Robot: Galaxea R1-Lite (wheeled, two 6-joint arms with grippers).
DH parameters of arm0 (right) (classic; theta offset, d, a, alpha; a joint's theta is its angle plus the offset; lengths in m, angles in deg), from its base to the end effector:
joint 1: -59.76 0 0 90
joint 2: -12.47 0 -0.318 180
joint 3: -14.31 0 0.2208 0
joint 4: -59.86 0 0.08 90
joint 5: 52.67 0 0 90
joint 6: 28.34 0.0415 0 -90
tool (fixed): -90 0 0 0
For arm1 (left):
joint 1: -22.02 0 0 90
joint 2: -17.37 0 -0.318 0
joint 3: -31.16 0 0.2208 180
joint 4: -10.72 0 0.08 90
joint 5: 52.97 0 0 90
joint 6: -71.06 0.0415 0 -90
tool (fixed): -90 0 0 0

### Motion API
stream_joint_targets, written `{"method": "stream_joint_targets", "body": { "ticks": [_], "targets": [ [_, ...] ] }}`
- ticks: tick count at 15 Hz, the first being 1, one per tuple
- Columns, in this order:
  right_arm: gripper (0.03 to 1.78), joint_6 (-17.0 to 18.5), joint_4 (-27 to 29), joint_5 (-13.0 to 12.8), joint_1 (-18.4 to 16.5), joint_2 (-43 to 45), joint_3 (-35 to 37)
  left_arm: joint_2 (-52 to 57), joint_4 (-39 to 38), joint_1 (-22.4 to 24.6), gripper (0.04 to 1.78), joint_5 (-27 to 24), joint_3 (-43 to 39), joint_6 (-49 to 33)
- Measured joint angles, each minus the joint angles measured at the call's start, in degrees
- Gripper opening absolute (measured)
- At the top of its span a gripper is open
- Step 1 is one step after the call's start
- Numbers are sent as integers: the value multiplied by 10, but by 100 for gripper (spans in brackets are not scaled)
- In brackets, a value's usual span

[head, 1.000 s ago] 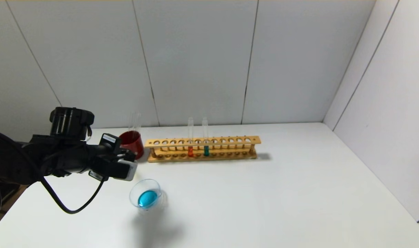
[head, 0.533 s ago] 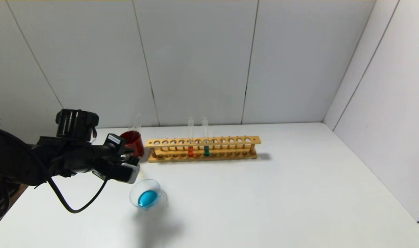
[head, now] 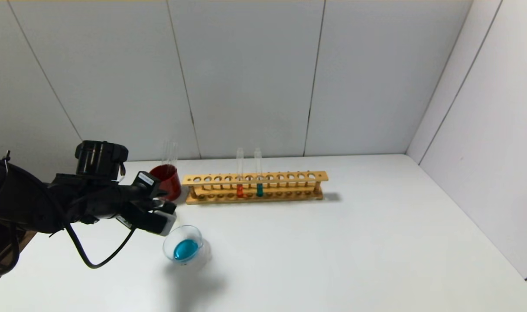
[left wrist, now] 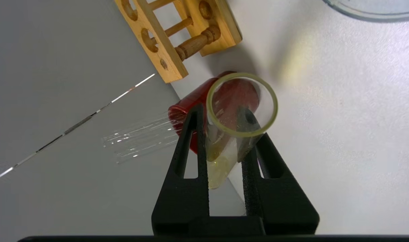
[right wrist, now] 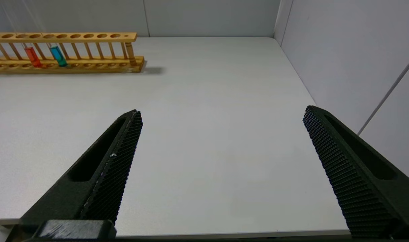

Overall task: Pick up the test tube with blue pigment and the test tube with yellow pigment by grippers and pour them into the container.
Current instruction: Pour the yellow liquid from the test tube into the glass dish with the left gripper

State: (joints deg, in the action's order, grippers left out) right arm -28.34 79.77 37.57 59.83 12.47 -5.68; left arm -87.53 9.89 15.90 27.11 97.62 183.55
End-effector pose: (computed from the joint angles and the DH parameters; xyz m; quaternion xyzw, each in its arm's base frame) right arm 0.0110 0.0002 0.0757 0.0000 -0.0007 0.0027 1.0000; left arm 0.3477 -0.0445 0.0963 0.7734 0.0692 -0.3412 0.5297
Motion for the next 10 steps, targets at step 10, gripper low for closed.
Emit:
{"method": "stream_joint_targets", "body": {
  "ticks": [10],
  "targets": [
    [175, 0, 0, 0, 0, 0, 0, -18, 0, -5, 33, 0, 1, 39]
  ]
}}
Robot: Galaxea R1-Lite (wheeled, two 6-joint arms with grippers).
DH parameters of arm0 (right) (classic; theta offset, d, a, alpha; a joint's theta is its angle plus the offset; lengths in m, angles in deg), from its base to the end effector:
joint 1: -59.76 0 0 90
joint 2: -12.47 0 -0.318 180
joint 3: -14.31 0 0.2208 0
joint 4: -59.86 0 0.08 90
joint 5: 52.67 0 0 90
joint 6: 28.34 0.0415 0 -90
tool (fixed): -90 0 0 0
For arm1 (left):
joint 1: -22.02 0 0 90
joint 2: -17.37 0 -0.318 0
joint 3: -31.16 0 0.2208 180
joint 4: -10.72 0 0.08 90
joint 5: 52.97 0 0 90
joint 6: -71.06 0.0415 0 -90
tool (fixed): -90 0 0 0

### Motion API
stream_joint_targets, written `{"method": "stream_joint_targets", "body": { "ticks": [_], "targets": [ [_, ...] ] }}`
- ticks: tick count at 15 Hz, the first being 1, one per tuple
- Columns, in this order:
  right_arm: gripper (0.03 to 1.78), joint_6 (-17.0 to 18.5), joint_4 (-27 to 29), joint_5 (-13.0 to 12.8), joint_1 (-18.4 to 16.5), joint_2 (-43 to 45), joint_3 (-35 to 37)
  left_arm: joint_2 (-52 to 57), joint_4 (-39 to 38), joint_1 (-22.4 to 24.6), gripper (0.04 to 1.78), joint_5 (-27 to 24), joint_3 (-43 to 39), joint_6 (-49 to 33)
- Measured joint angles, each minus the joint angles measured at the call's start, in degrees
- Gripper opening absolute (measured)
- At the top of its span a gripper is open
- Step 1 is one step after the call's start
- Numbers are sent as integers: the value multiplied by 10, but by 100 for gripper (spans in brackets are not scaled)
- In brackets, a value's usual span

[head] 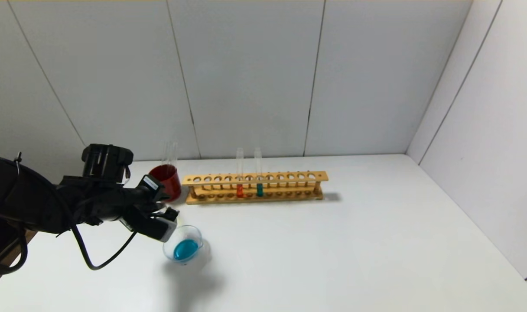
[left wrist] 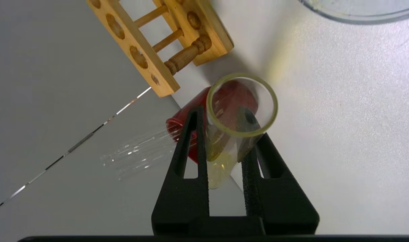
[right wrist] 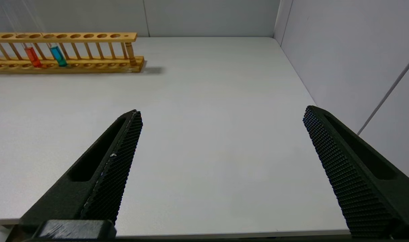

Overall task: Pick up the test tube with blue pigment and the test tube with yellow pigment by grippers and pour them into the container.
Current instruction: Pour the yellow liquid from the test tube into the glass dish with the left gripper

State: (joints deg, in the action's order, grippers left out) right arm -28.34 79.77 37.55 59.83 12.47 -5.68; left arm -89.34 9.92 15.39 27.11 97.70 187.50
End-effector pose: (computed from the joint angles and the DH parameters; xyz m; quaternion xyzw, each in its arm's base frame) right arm 0.0110 0.0002 0.0757 0.0000 -0.0007 0.0025 1.0000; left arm 0.3504 -0.0479 0.0855 0.7870 0.0621 -0.3576 0.4989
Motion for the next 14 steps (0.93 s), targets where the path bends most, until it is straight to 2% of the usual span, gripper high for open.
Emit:
{"method": "stream_joint_targets", "body": {
  "ticks": [14],
  "targets": [
    [175, 0, 0, 0, 0, 0, 0, -17, -1, -19, 33, 34, 10, 76]
  ]
}}
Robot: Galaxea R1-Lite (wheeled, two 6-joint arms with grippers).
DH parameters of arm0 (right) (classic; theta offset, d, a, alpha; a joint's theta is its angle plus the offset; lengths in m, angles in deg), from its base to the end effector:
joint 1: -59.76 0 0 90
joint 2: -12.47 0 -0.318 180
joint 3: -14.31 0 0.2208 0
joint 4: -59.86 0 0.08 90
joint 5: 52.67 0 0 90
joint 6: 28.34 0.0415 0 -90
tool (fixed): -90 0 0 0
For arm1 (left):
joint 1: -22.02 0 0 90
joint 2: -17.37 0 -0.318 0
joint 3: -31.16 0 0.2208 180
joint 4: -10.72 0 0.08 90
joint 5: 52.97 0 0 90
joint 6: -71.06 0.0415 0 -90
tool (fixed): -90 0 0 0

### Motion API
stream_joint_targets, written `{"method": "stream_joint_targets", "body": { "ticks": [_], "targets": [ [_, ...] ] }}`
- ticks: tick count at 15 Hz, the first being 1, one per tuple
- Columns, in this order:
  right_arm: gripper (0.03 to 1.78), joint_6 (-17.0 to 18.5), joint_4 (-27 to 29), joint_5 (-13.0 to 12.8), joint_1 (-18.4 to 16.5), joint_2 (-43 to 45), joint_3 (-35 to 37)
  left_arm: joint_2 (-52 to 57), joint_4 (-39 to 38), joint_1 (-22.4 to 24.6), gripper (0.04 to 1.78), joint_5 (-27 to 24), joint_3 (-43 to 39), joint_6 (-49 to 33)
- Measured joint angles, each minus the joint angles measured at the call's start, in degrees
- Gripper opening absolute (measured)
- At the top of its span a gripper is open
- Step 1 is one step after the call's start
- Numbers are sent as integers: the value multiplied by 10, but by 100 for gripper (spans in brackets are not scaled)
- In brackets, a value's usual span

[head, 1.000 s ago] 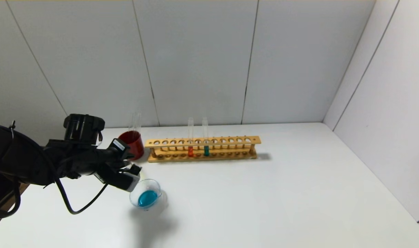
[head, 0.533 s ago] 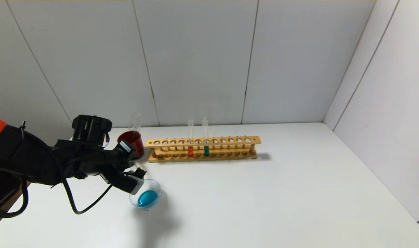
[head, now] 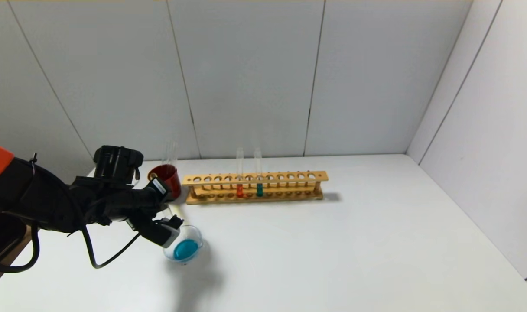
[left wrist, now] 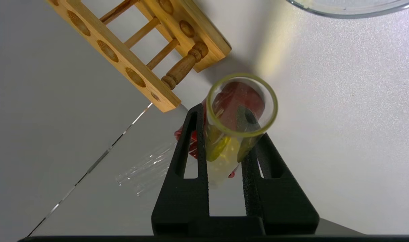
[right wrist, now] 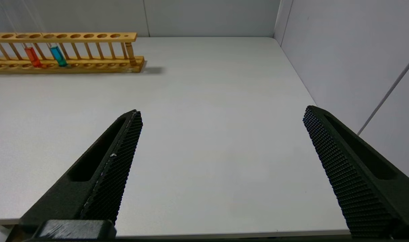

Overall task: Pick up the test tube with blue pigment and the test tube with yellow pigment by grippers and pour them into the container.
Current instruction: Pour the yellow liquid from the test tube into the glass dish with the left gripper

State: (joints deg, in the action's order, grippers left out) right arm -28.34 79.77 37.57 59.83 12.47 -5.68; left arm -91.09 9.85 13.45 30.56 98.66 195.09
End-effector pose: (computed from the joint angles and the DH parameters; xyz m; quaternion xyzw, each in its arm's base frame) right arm 0.0110 0.0002 0.0757 0.0000 -0.0007 0.0027 1.0000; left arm 0.3555 -0.0583 0.0788 0.8254 0.0522 -0.3603 0.4315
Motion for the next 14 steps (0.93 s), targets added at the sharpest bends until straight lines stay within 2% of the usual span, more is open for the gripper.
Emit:
{"method": "stream_joint_targets", "body": {
  "ticks": [6, 10, 14],
  "targets": [
    [175, 0, 0, 0, 0, 0, 0, 0, 1, -5, 33, 7, -1, 3],
    [175, 0, 0, 0, 0, 0, 0, 4, 0, -5, 33, 10, -4, 57],
    [175, 0, 0, 0, 0, 0, 0, 7, 1, -12, 33, 21, -4, 60]
  ]
}}
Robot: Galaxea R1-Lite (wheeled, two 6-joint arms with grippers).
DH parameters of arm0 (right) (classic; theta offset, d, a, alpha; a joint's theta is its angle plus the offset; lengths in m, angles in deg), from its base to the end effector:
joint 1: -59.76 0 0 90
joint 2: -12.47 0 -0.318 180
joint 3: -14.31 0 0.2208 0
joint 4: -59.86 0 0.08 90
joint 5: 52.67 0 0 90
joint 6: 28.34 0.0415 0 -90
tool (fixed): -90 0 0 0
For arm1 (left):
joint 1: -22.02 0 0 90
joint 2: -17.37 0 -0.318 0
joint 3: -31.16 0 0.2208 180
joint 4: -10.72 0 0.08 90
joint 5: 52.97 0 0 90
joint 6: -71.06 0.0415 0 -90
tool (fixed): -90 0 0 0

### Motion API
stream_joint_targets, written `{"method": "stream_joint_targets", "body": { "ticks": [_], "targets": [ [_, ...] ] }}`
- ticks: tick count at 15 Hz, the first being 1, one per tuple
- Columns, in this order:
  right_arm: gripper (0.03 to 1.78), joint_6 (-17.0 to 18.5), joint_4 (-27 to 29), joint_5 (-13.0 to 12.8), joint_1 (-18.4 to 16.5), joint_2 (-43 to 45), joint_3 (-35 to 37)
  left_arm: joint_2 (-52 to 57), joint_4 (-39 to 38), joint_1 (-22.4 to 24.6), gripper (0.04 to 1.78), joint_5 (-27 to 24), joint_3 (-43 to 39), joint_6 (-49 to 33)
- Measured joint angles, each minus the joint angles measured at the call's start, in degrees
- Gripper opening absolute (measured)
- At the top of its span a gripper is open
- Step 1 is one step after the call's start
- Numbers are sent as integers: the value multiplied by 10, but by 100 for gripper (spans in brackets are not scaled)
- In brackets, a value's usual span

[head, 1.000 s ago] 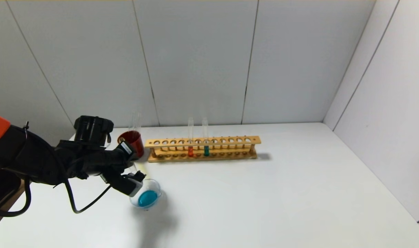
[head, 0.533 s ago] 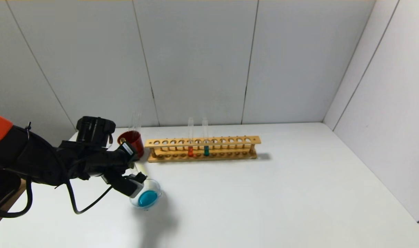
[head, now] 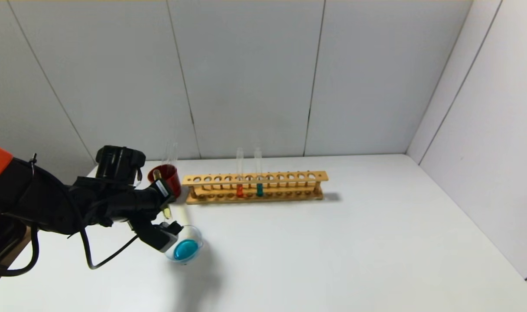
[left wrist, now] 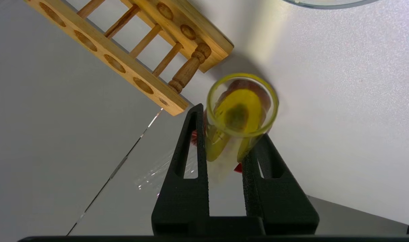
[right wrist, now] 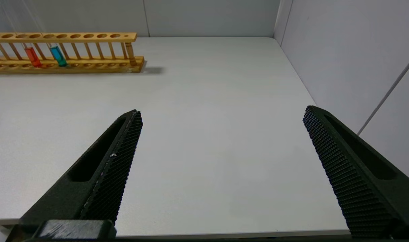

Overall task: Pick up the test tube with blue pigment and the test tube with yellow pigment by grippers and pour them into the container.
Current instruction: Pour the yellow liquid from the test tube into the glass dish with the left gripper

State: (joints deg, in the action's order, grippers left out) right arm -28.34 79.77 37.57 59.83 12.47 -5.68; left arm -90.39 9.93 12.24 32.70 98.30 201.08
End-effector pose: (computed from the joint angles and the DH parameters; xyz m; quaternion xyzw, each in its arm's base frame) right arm 0.0110 0.0002 0.0757 0.0000 -0.0007 0.0027 1.0000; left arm 0.3521 -0.0639 0.0813 0.8526 0.0391 -0.3572 0.3795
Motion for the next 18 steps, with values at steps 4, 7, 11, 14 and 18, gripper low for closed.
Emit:
{"method": "stream_joint_targets", "body": {
  "ticks": [4, 7, 11, 14, 18],
  "targets": [
    [175, 0, 0, 0, 0, 0, 0, 10, 0, -10, 33, 35, 0, 12],
    [175, 0, 0, 0, 0, 0, 0, 16, 1, -13, 33, 38, -4, 16],
    [175, 0, 0, 0, 0, 0, 0, 14, 0, -20, 33, 49, -4, 16],
    [175, 0, 0, 0, 0, 0, 0, 12, 0, -24, 33, 49, -3, 17],
    [175, 0, 0, 0, 0, 0, 0, 13, -2, -34, 33, 56, -2, 27]
  ]
}}
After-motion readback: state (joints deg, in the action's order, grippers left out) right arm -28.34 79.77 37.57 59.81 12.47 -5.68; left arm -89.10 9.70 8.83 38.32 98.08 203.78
